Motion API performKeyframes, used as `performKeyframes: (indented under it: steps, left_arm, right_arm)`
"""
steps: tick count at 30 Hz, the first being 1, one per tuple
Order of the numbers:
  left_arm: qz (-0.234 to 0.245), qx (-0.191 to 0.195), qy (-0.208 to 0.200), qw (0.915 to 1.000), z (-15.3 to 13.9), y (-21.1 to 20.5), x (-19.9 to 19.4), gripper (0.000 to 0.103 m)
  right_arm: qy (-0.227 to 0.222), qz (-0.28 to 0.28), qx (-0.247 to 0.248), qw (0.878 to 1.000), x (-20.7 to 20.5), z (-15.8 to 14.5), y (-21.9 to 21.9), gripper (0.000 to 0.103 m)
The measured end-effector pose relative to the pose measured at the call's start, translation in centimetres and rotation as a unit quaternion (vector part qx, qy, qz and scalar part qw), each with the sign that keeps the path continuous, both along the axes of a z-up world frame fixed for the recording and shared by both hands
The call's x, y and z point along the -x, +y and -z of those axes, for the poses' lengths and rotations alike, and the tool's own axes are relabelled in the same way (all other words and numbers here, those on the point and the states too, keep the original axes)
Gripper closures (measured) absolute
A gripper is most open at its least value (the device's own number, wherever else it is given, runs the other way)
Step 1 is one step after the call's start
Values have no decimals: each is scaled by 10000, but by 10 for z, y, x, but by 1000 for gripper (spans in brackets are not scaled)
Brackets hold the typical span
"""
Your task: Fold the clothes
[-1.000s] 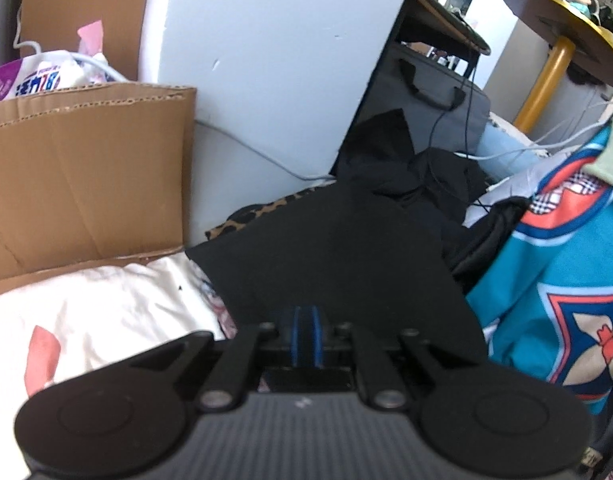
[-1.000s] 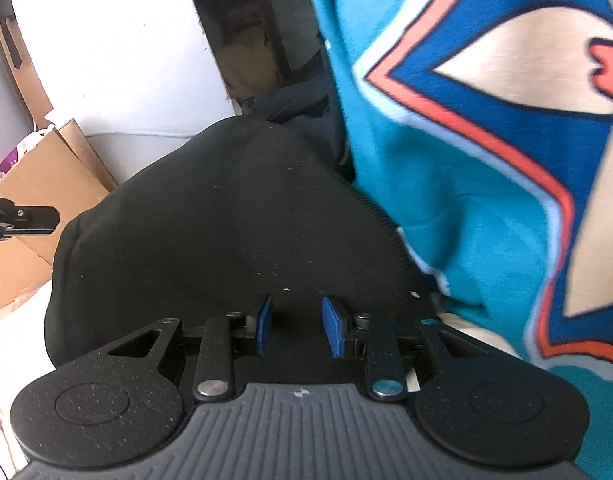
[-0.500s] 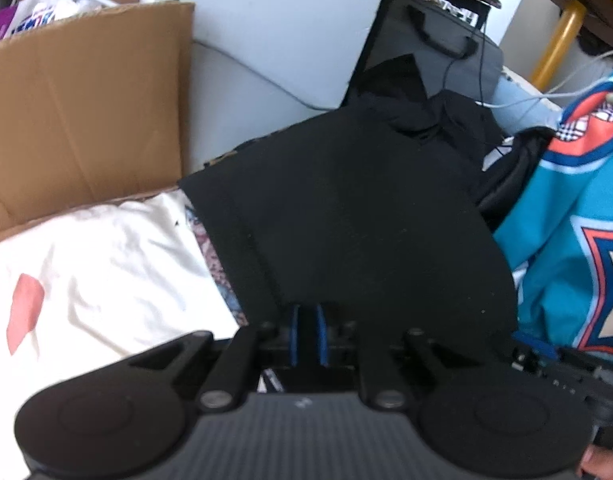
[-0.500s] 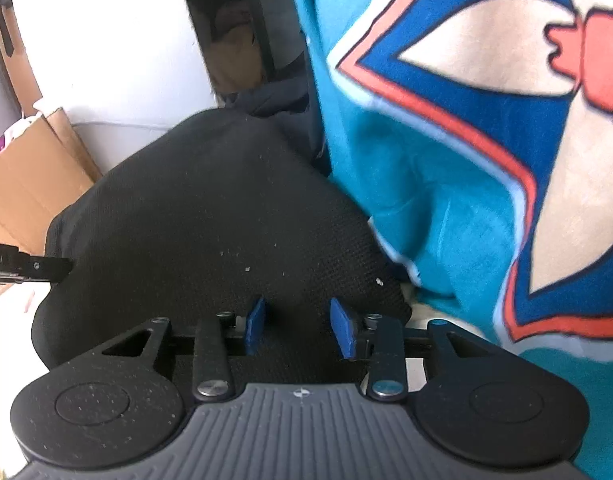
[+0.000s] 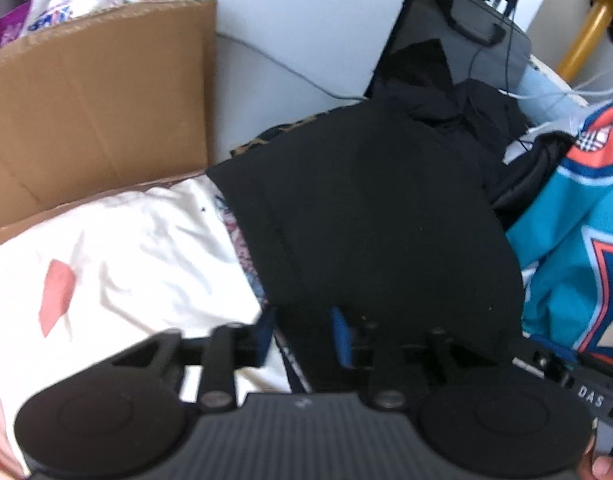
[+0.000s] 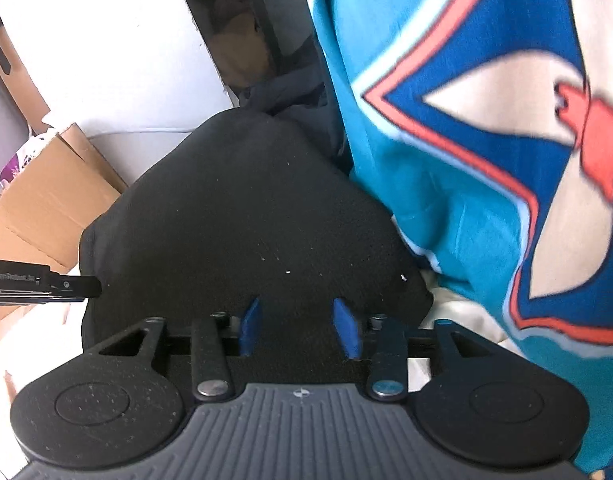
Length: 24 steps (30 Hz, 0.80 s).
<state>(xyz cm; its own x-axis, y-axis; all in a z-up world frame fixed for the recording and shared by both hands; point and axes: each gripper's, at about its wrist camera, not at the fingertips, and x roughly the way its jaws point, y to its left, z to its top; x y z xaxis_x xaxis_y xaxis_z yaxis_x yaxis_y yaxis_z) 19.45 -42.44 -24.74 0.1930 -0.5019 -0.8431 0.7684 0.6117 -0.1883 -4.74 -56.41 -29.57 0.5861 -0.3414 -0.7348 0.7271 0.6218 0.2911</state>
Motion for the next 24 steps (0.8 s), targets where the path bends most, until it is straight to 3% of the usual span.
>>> performKeyframes:
  steps: [2,5,7,8,14,24]
  left_arm:
    - [-40,-85,43,9999,-7,0,0,53]
    - [-99,-214,107,9997,-18,1,0,26]
    - [-91,-254,99,9996,-30,4,2,14]
    - [-90,-304,95,9995,-35,6,2,10]
    - [-69,-607,172,9980,-69,16,4,4]
    - [-367,-851,316,9952,-133,53,8,2]
  right_arm:
    - [30,-40,-138,9999,-6,-5,0,44]
    - [123,-49,-249,9996,-10,-17,1,34]
    - [166,-38,-292,9994,-12,-25,2,12]
    - [169,-28,-359,9992,-12,-29,2,8]
    - [404,48,-691,9968,-11,-59,8,3]
    - [277,-96,-1110,9934,-1,-122,20,1]
